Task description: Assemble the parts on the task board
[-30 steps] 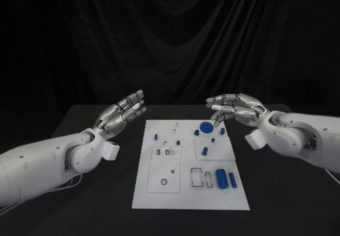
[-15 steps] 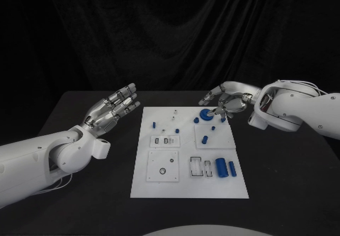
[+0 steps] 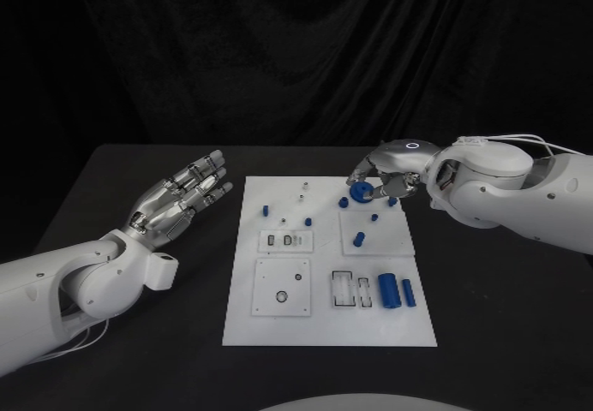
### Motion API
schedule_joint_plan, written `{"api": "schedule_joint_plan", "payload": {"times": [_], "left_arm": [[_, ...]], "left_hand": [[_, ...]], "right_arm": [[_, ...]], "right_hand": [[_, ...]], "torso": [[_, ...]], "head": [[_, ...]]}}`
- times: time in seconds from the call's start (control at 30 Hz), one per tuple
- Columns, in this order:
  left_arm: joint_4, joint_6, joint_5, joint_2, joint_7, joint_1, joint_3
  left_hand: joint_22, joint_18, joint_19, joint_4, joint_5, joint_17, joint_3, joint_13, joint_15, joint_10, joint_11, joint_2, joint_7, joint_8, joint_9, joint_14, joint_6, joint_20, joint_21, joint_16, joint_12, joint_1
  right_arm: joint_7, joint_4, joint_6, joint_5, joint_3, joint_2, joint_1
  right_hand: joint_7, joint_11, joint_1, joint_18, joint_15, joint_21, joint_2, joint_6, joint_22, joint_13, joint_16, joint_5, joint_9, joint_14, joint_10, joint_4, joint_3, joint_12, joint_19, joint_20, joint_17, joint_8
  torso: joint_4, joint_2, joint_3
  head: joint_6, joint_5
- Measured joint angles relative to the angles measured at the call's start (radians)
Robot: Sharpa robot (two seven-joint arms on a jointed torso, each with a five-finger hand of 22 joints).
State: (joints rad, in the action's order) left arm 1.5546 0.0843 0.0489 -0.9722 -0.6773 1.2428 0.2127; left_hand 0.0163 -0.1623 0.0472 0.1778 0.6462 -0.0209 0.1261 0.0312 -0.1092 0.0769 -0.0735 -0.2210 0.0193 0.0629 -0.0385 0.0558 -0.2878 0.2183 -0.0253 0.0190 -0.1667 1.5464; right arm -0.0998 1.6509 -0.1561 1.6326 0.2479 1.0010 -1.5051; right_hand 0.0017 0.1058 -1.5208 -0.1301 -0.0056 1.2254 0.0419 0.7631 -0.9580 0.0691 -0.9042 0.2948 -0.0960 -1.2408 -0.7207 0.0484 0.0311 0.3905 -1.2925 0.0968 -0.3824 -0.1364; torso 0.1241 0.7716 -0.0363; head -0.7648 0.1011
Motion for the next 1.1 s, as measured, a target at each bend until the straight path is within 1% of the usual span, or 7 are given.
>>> {"api": "schedule_joint_plan", "payload": {"times": [0.17, 0.33, 0.47, 0.53, 0.73, 0.9, 1.1], "left_arm": [[0.008, -0.002, 0.0, -0.008, 0.0, 0.0, 0.0], [0.016, -0.004, 0.0, -0.013, 0.0, 0.0, 0.0], [0.018, -0.004, 0.0, -0.016, 0.0, 0.0, 0.0], [0.02, -0.004, 0.0, -0.016, 0.0, 0.0, 0.0], [0.022, -0.002, 0.0, -0.016, 0.0, 0.0, 0.0], [0.022, -0.001, -0.001, -0.016, 0.0, 0.0, 0.0], [0.02, 0.003, -0.001, -0.016, -0.001, 0.0, 0.0]], "left_hand": [[0.0, 0.0, 0.0, -0.003, 0.003, 0.0, -0.003, 0.0, 0.0, 0.0, 0.0, 0.0, -0.002, 0.0, -0.001, 0.0, -0.002, 0.0, -0.004, 0.0, 0.0, 0.0], [0.001, 0.0, 0.0, -0.003, 0.003, 0.0, -0.003, 0.0, -0.004, 0.0, 0.0, 0.0, -0.004, 0.0, -0.001, 0.004, -0.004, 0.0, -0.004, 0.0, 0.0, 0.0], [0.001, 0.0, 0.004, -0.007, 0.003, 0.0, -0.007, 0.0, -0.004, 0.003, -0.003, 0.0, -0.004, 0.0, -0.001, 0.004, -0.004, 0.004, -0.004, 0.0, 0.0, 0.0], [0.001, 0.0, 0.004, -0.007, 0.003, 0.0, -0.007, 0.0, -0.004, 0.002, -0.005, 0.0, -0.005, 0.0, -0.001, 0.004, -0.002, 0.004, -0.004, 0.0, 0.0, 0.0], [0.002, 0.0, 0.004, -0.007, 0.003, 0.0, -0.007, 0.0, -0.011, 0.0, -0.007, 0.0, -0.007, 0.0, -0.001, 0.004, 0.0, 0.004, -0.004, 0.0, 0.0, 0.0], [0.002, 0.0, 0.004, -0.008, 0.003, 0.0, -0.008, 0.0, -0.011, 0.0, -0.007, 0.0, -0.007, 0.0, -0.001, 0.004, 0.0, 0.004, -0.004, 0.0, 0.0, 0.0], [0.002, 0.0, 0.004, -0.011, 0.003, 0.0, -0.011, 0.0, -0.011, 0.0, -0.007, 0.0, -0.007, 0.0, -0.001, 0.004, 0.0, 0.011, -0.004, 0.0, 0.0, 0.0]], "right_arm": [[-0.02, -0.007, -0.005, 0.049, 0.0, -0.013, 0.0], [-0.03, -0.012, -0.008, 0.075, 0.0, -0.018, 0.0], [-0.032, -0.018, -0.01, 0.086, 0.0, -0.026, 0.0], [-0.032, -0.022, -0.012, 0.09, 0.0, -0.029, 0.0], [-0.03, -0.034, -0.014, 0.098, 0.0, -0.038, 0.003], [-0.029, -0.039, -0.014, 0.101, 0.0, -0.041, 0.008], [-0.027, -0.045, -0.014, 0.104, 0.0, -0.046, 0.01]], "right_hand": [[0.009, 0.005, 0.011, 0.006, 0.002, 0.037, -0.019, 0.016, -0.056, 0.001, -0.022, 0.021, -0.006, -0.009, -0.027, 0.001, -0.034, -0.014, -0.019, 0.005, -0.013, 0.011], [0.014, 0.005, 0.015, 0.006, -0.002, 0.055, -0.023, 0.021, -0.087, 0.001, -0.029, 0.021, -0.01, -0.012, -0.04, 0.005, -0.047, -0.018, -0.026, 0.005, -0.021, 0.016], [0.01, 0.003, 0.027, 0.006, 0.001, 0.066, -0.035, 0.025, -0.106, 0.004, -0.037, 0.016, -0.014, -0.015, -0.061, 0.015, -0.062, -0.018, -0.03, 0.002, -0.028, 0.021], [0.016, 0.001, 0.032, 0.021, 0.001, 0.071, -0.04, 0.032, -0.115, 0.007, -0.044, 0.014, -0.018, -0.015, -0.076, 0.018, -0.07, -0.018, -0.032, 0.003, -0.032, 0.021], [0.014, -0.002, 0.05, 0.021, -0.002, 0.088, -0.05, 0.035, -0.141, 0.012, -0.065, -0.006, -0.022, -0.026, -0.092, 0.028, -0.081, -0.018, -0.043, 0.003, -0.057, 0.028], [0.013, -0.002, 0.058, 0.021, 0.002, 0.092, -0.055, 0.038, -0.152, 0.016, -0.075, -0.013, -0.027, -0.03, -0.102, 0.033, -0.088, -0.018, -0.043, 0.003, -0.072, 0.028], [0.019, -0.004, 0.063, 0.021, -0.002, 0.1, -0.06, 0.066, -0.171, 0.026, -0.089, 0.025, -0.045, -0.034, -0.114, 0.033, -0.118, -0.018, -0.043, 0.004, -0.097, 0.028]], "torso": [[0.0112, 0.023, -0.0051], [0.0202, 0.041, -0.009], [0.0266, 0.055, -0.012], [0.0283, 0.06, -0.0129], [0.0309, 0.067, -0.0145], [0.0307, 0.069, -0.0151], [0.0291, 0.069, -0.0159]], "head": [[0.011, 0.017], [0.023, 0.029], [0.035, 0.04], [0.039, 0.043], [0.042, 0.045], [0.036, 0.042], [0.031, 0.039]]}}
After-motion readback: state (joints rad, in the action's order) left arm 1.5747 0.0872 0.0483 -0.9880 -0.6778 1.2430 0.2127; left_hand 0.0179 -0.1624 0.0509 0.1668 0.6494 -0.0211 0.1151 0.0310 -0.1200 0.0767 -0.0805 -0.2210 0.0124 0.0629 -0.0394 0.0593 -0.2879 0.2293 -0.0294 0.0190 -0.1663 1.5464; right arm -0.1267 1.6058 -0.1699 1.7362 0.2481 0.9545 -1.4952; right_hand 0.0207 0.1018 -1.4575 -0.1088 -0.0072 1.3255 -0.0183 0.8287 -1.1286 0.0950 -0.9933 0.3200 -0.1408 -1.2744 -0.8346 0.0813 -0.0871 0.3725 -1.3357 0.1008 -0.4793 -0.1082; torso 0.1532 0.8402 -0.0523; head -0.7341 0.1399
